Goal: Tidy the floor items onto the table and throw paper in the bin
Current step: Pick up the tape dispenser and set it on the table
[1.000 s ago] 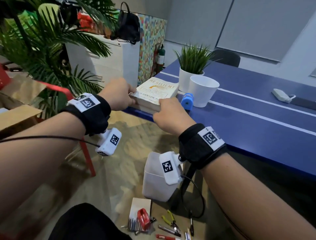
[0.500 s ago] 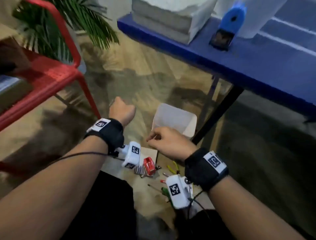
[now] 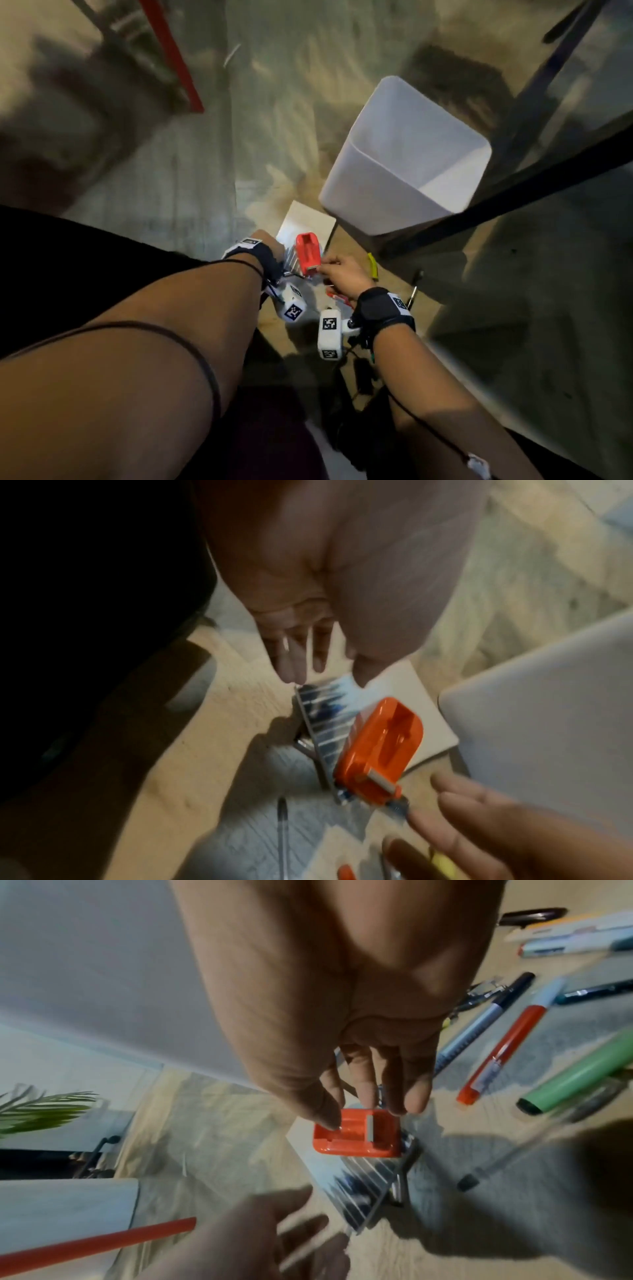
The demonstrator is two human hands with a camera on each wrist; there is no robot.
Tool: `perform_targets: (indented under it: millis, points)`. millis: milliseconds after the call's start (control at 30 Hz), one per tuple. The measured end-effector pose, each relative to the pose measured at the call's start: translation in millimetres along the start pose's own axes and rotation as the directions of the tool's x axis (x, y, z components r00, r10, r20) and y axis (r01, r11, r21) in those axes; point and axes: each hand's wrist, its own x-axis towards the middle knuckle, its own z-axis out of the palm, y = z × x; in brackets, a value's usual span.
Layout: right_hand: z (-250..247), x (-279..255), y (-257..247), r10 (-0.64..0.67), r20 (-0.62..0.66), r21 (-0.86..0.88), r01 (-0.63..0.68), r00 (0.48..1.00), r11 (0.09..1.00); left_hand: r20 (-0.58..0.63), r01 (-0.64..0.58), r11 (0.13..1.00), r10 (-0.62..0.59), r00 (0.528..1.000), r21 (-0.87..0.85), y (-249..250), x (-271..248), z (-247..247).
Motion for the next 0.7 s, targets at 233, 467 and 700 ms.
perform_targets:
  millis: [233,467,700]
  points:
    - [23.8,29.2,33.9,0.087,0.018,0.312,-0.088,0.996,0.946,0.038,-0.27,0.962,0.271,0.962,-0.034,39.4,-3.2,28.8]
    - [-0.5,25.9,74.0,0.299,-0.098,0.614,-0.179,0.949,0.769,0.077,-0.322,0.946,0.32,0.944,0.015,55.5,-10.6,55.3]
    - [-22.7,31.4,98.9,0.211,-0.087,0.687,-0.094,0.974,0.72,0.249,-0.395,0.913,0.361,0.899,0.105,67.3,-15.7,87.8]
